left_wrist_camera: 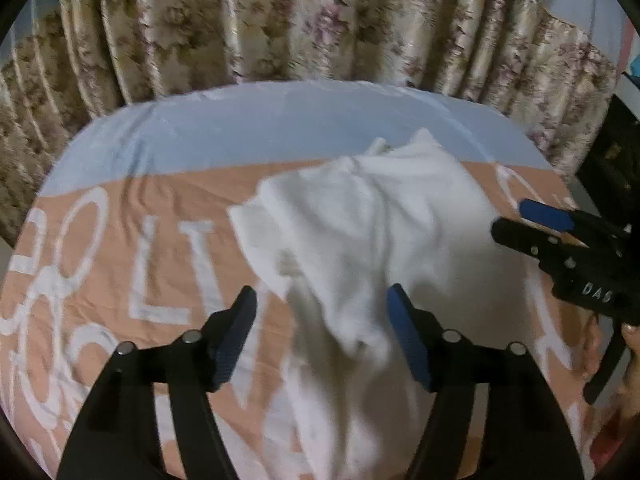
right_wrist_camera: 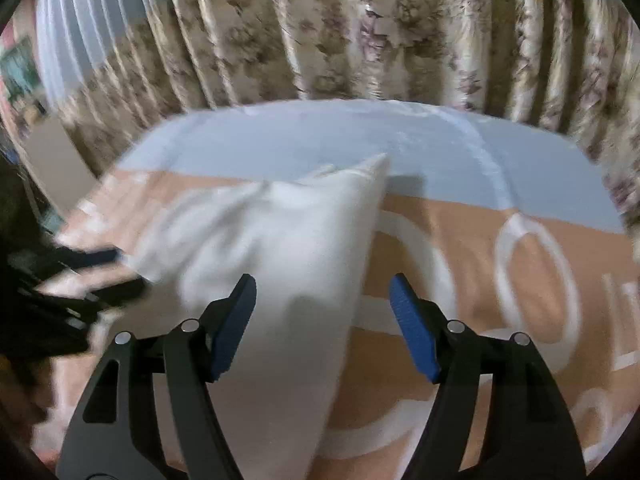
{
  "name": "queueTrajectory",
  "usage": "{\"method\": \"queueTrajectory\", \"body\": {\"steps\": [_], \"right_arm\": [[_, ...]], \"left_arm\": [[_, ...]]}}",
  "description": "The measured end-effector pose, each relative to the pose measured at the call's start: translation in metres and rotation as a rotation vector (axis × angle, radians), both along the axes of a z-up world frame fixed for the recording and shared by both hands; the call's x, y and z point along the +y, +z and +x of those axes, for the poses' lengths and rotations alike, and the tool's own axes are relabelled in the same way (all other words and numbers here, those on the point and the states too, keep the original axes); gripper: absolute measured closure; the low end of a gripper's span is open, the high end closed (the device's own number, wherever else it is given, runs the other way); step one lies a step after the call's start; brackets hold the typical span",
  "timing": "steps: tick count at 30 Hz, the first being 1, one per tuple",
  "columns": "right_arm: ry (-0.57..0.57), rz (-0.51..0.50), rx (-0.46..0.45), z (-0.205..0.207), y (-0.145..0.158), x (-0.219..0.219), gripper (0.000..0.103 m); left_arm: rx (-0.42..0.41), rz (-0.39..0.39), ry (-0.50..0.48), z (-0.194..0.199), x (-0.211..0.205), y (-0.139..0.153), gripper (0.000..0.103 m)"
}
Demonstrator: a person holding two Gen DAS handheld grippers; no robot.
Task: Fold small clothes
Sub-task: 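Open both grippers and pull them back from the folded white sweater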
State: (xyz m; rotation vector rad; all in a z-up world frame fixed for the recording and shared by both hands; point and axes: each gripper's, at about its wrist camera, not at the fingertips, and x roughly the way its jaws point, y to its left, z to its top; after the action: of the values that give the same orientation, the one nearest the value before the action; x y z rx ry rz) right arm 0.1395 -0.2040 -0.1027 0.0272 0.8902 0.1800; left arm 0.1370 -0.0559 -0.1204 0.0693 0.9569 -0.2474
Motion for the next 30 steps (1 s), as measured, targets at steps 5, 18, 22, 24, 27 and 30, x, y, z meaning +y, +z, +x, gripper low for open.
{"method": "queueTrajectory", "body": {"steps": [5, 18, 22, 24, 27, 30], "right_arm": [[-0.015, -0.105, 0.012, 0.001, -0.018, 0.004, 0.034], [-0.08, -0.044, 0.007, -0.008, -0.017, -0.005, 0.027], [-0.088, -0.004, -0.015, -0.018, 0.004, -0.001, 0.023], [-0.112, 0.008, -0.026, -0.026, 0.015, 0.0, 0.013], [-0.149, 0.003, -0.059, -0.042, 0.026, 0.005, 0.003], [-0.162, -0.006, -0.055, -0.057, 0.025, 0.013, 0.003]], "left_arm": [[0.005, 0.038, -0.01, 0.002, 0.011, -0.019, 0.024], [-0.039, 0.073, -0.002, -0.005, 0.015, -0.021, 0.013], [-0.059, 0.117, -0.005, -0.01, 0.011, -0.013, 0.009], [-0.062, 0.136, 0.005, -0.012, 0.01, -0.01, 0.007], [-0.069, 0.165, 0.023, -0.017, 0.009, -0.008, 0.005], [-0.078, 0.179, 0.048, -0.026, 0.01, -0.007, 0.002]]}}
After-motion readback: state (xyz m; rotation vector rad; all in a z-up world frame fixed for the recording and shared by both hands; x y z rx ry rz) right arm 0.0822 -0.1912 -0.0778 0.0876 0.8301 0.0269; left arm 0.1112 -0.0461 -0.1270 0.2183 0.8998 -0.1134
